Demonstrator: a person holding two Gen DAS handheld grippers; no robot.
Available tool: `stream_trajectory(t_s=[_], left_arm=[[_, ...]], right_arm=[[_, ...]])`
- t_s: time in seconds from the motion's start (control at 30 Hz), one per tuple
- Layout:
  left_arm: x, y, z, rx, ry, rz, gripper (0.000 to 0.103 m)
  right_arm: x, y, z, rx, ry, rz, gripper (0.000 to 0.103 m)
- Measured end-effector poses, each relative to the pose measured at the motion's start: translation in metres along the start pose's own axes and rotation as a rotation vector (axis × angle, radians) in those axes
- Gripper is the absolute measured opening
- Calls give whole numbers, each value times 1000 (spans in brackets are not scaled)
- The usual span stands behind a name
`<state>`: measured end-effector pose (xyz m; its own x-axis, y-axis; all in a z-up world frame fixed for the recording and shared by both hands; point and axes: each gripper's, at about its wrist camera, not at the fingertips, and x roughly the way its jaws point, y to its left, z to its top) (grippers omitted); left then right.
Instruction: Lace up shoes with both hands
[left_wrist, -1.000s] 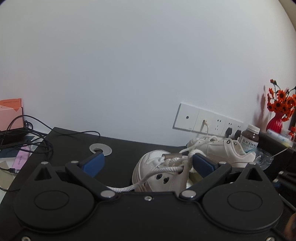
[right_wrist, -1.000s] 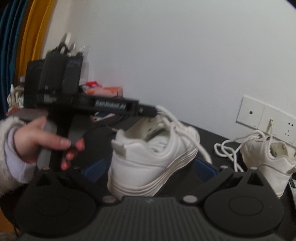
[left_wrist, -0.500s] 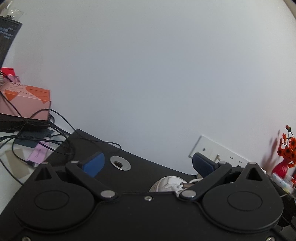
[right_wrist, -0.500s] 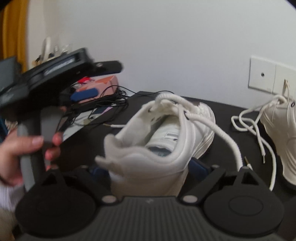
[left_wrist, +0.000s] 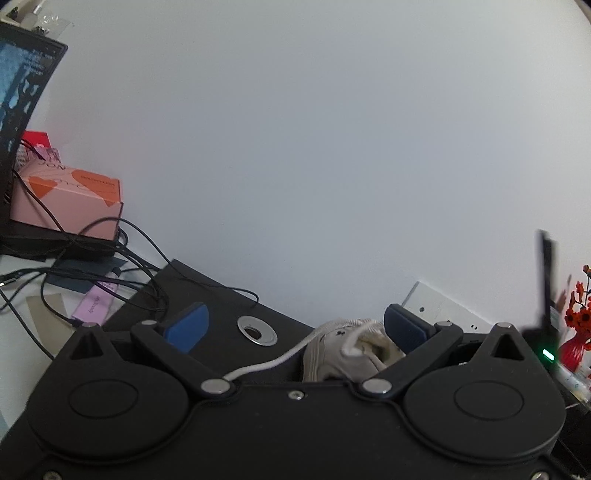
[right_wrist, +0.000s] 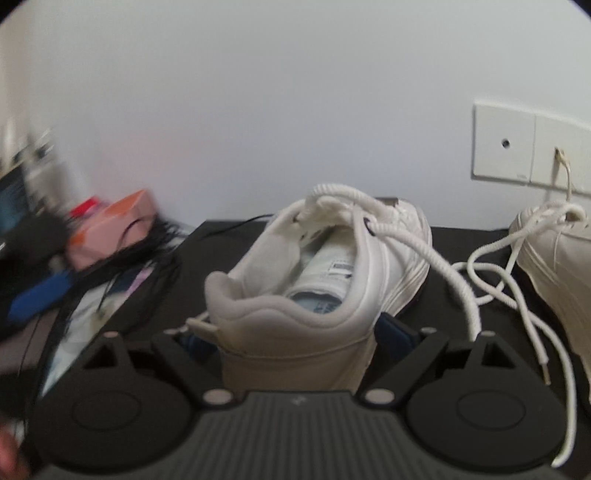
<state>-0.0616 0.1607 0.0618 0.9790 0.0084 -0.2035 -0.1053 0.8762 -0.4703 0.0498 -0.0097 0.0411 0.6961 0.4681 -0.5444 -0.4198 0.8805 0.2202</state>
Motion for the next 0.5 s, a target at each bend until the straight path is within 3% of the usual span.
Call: stream_trajectory(t_s=[0.23, 0.37, 0.5], left_arm=[[0, 8, 3, -19, -17, 23, 103], [2, 15, 4, -48, -9, 59, 103], [3, 13, 3, -51, 22, 60, 103]], right_arm=[[39, 11, 28, 121, -5, -80, 88], [56, -3, 49, 199, 47, 36, 97], [48, -31, 62, 319, 95, 153, 96]])
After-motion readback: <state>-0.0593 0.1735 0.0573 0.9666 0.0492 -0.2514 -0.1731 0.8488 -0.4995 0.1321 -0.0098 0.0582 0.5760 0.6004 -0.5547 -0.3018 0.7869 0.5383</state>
